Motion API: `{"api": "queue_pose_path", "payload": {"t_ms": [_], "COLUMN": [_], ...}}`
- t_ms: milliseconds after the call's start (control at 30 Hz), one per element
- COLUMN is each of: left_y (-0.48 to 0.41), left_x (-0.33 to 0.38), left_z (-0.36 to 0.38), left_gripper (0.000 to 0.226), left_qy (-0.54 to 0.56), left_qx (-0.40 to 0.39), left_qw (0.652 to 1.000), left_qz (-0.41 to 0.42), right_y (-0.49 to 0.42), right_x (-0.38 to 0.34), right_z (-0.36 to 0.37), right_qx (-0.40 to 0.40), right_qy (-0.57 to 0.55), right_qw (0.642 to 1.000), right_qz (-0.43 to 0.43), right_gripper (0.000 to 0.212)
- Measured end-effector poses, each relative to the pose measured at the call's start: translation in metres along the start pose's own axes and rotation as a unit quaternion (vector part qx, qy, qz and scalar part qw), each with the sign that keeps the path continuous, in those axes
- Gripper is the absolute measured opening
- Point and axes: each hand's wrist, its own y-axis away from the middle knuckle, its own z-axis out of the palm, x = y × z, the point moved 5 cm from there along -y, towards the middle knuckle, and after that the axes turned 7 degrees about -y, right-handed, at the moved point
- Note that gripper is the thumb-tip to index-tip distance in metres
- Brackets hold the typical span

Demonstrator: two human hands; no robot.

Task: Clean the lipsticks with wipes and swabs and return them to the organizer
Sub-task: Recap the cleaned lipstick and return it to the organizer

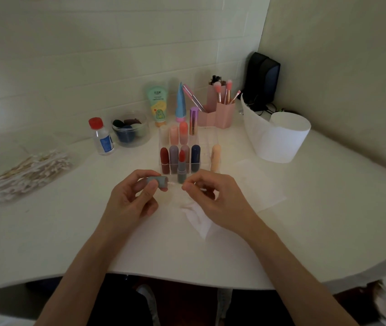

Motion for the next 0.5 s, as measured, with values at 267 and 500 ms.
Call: {"api": "queue_pose_path", "payload": {"t_ms": [267, 500], "left_y": [0.001, 0.000], "left_x": [-0.002, -0.001], "left_z": [0.002, 0.004], "left_gripper": [0.018, 0.033], "left_qy": [-0.007, -0.083], "left_qx": [0.008, 0.003], "left_qw": [0.999, 0.996], "left_qz": [-0.037, -0.008], "right_y": [0.000, 0.014], "right_x": [0.053, 0.075], "right_z": [-0.074, -0.105], "right_qx": [0.093, 0.169], "right_qy": [0.218, 0.270], "right_qw": [0.963, 0.922], "right_qz": [0.125, 0.218], "right_gripper": [0.007, 0.004]}}
